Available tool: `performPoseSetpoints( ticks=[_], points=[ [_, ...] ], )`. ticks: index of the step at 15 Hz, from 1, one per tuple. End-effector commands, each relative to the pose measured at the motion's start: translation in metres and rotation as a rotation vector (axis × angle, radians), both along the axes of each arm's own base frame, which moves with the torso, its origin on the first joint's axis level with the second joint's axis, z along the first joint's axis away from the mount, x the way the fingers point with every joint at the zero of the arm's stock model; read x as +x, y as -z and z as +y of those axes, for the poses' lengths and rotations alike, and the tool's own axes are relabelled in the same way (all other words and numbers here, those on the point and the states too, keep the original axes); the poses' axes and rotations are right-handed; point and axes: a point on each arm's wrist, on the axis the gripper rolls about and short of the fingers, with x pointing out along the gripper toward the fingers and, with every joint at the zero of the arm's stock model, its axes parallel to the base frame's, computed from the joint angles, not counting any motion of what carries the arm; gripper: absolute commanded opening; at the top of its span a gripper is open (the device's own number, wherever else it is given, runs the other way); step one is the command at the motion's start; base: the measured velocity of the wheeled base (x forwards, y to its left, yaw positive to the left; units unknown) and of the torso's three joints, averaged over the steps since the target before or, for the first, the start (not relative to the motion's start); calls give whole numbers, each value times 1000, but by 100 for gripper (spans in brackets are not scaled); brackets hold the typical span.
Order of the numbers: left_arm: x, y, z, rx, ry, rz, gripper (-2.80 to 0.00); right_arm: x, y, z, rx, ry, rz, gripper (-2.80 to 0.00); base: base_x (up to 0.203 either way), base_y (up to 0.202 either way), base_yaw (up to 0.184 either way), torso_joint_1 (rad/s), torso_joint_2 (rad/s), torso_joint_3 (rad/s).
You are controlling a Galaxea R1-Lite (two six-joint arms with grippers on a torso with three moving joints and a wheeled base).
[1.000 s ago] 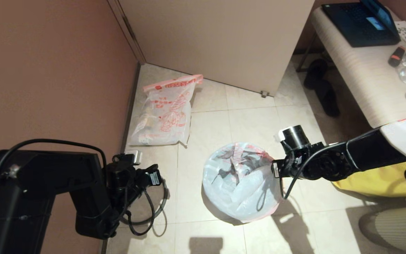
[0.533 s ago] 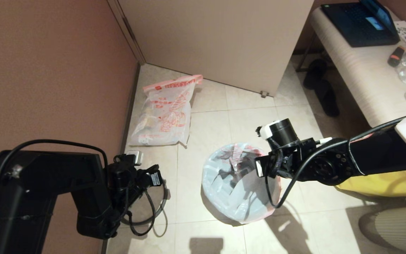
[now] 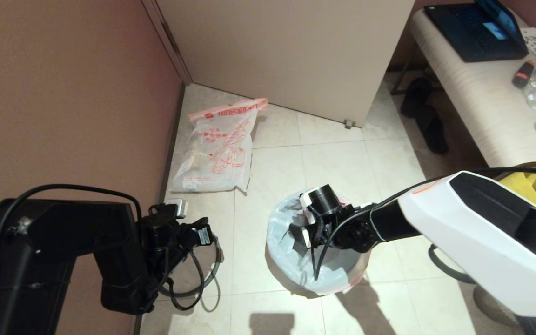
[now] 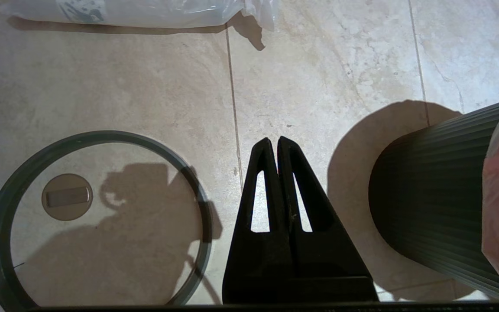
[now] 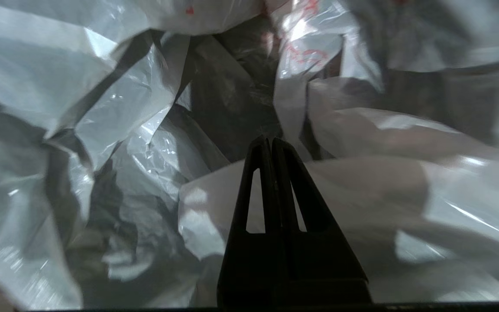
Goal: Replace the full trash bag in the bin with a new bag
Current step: Put the new garbage bag on the trash can
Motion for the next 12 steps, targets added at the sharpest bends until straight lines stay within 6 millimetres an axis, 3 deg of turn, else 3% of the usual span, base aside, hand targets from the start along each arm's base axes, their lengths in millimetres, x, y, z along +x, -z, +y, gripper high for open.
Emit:
performPoseSetpoints(
  ticks=[1,5,12],
  points=[
    [1,-4,0,-8,-3,-41,-280,22,72,11,-50,-17,69,-280,0,0,0,0,0,0],
    [-1,-3,1,-8,-5,-35,-280,41,109,15,-114,-121,63,-280,0,0,0,0,0,0],
    [0,-3,2,-6,-9,-37,-280,57,125,3,-177,-142,44,-280,0,0,0,0,0,0]
  ],
)
